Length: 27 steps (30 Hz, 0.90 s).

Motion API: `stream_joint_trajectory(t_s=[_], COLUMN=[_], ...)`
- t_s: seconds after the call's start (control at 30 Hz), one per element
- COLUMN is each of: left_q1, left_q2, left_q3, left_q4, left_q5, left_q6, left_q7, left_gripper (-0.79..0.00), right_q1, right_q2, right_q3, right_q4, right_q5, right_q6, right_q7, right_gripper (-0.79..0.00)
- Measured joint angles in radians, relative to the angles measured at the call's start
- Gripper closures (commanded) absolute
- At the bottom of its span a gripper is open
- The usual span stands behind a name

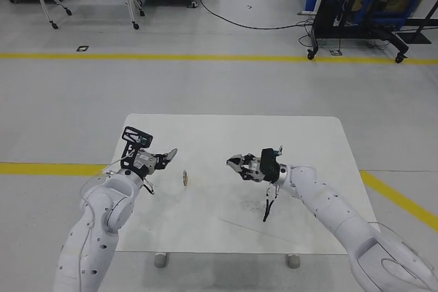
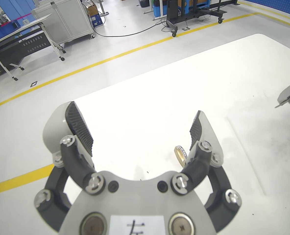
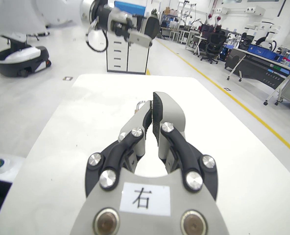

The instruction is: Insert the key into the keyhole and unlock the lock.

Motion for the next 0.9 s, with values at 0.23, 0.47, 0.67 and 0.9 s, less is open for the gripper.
stream_joint_trajectory(t_s=[0.23, 0.47, 0.67, 0.9], left_q1=[0.0, 0.041, 0.017, -0.051], left_q2=[0.0, -0.014, -0.015, 0.0], left_q3=[-0.001, 0.083, -0.047, -0.095], left_q4=[0.0, -0.015, 0.016, 0.139], left_q5=[0.0, 0.399, 0.274, -0.686], left_q6=[0.0, 0.314, 0.056, -0.27], left_q7=[0.0, 0.181, -0.006, -0.351], left_gripper=[-0.785, -0.785, -0.785, -0.785], right_q1=[-0.026, -0.026, -0.068, -0.074], right_q2=[0.011, 0.011, 0.001, -0.04], right_q3=[0.04, 0.04, 0.039, -0.07], right_q4=[-0.055, -0.055, -0.101, -0.082], right_q5=[0.152, 0.149, 0.259, 0.71], right_q6=[-0.061, -0.06, -0.12, -0.147], right_q7=[0.062, 0.062, 0.121, 0.279], right_gripper=[0.0, 0.0, 0.0, 0.0])
